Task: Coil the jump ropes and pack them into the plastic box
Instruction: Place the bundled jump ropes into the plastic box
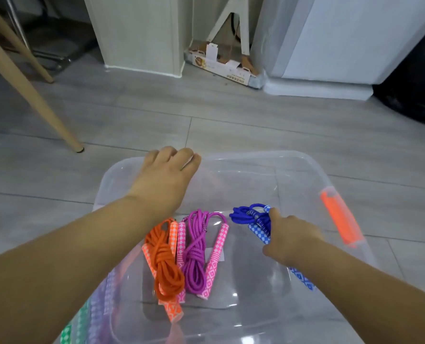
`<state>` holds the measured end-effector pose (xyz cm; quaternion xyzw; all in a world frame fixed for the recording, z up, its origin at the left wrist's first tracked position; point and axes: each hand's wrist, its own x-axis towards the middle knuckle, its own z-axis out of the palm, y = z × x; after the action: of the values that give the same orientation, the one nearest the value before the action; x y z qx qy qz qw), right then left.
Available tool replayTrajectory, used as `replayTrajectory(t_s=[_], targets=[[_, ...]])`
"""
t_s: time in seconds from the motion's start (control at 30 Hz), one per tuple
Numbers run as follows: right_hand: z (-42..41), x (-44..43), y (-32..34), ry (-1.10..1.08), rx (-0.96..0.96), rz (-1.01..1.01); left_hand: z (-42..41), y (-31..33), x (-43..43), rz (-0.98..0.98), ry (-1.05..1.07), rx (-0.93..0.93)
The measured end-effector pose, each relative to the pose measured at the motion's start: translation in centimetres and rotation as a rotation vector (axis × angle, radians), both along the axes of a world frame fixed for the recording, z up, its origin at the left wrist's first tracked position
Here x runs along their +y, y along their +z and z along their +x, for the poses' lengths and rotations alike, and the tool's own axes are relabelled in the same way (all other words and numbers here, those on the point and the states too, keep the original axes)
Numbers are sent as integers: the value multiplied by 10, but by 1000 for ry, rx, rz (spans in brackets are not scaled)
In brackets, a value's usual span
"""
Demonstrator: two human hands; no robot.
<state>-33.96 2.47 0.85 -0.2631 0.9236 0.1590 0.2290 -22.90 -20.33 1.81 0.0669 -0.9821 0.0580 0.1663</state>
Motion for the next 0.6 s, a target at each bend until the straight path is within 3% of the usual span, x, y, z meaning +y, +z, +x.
replayTrajectory(t_s=[0.2, 0.43, 0.6], targets=[[8, -16, -43, -85, -112, 68, 3, -10, 0, 49, -10, 55], [43, -49, -59, 105, -221, 168, 6, -8, 1, 67, 20, 23], [48, -49, -67, -39, -333, -96, 5, -9, 3, 59, 34, 11]])
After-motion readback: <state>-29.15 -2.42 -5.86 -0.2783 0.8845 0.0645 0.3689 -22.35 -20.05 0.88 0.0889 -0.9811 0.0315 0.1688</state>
